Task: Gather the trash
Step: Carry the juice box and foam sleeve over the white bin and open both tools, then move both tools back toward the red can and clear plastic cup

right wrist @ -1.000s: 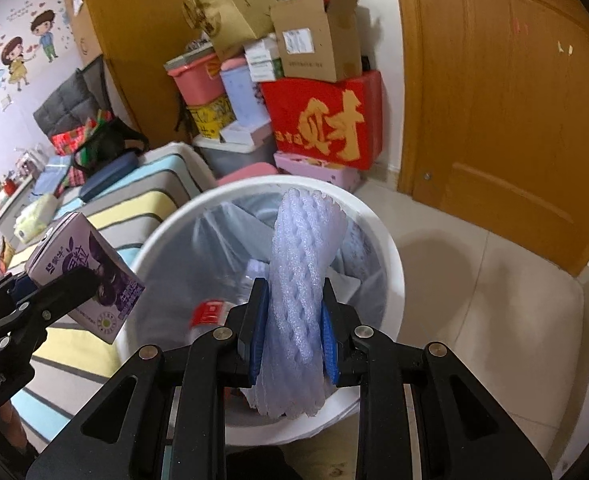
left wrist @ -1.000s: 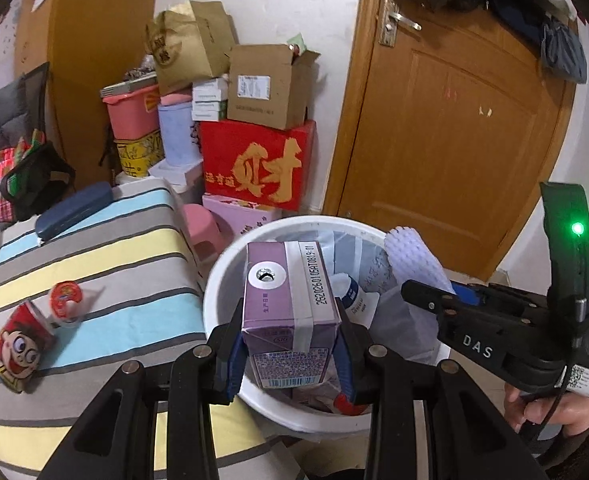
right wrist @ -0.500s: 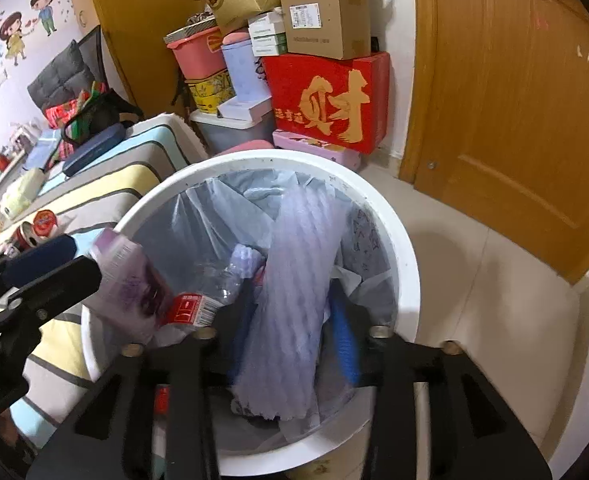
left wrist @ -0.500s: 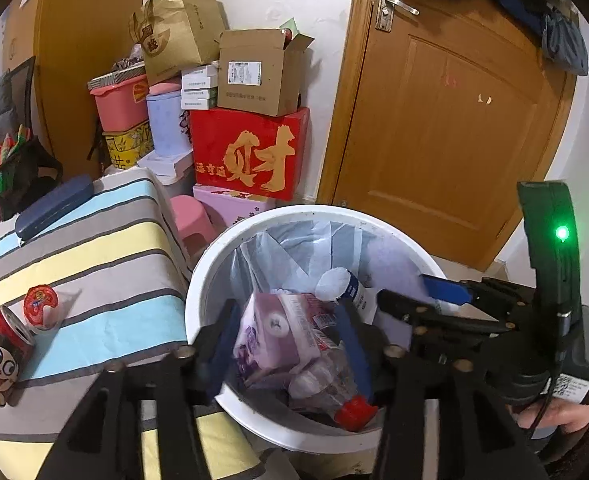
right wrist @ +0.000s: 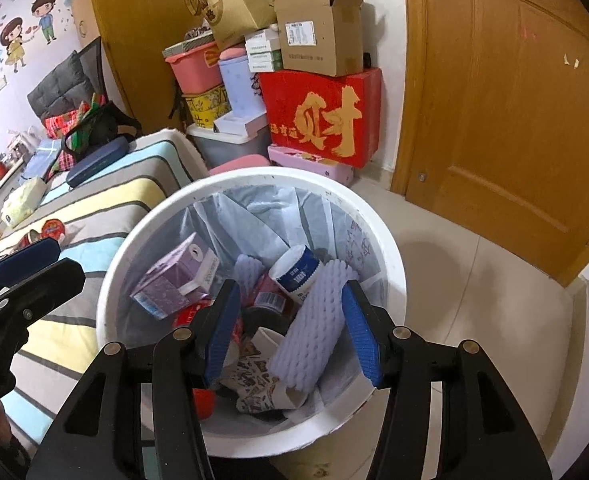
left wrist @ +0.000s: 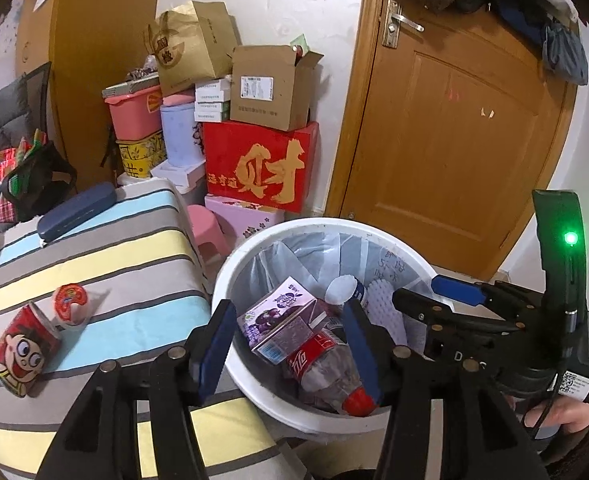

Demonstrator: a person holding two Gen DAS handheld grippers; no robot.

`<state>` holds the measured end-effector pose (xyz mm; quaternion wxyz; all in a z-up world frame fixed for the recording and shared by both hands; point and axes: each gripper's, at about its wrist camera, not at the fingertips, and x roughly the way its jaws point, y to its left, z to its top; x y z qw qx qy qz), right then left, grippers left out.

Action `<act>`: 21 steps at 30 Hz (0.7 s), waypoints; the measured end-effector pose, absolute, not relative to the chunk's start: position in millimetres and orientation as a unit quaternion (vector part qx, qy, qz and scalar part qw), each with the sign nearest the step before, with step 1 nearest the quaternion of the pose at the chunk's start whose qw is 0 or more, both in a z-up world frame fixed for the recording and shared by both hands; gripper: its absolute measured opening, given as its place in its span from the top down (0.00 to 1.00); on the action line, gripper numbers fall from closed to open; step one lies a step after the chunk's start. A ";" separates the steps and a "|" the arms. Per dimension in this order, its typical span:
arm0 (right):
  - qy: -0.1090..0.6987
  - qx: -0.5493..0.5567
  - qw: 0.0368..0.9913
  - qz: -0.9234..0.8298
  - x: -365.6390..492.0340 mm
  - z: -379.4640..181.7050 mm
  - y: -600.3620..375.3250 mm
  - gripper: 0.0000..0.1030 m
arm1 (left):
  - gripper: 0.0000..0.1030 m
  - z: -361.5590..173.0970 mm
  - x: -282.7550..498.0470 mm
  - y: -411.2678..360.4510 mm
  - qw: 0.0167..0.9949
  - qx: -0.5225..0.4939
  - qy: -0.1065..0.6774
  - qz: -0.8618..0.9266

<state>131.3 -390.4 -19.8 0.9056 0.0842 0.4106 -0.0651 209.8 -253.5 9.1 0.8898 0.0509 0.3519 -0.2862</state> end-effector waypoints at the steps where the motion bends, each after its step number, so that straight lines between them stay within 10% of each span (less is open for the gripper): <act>1: 0.407 0.085 0.907 -0.064 130.4 -18.3 -388.8 0.47 | 0.47 10.6 207.7 -251.5 0.891 0.051 0.350 -0.285; 21: 0.370 0.082 0.925 -0.030 125.6 0.8 -342.8 0.47 | 0.46 36.8 184.2 -175.9 0.918 0.038 0.318 -0.234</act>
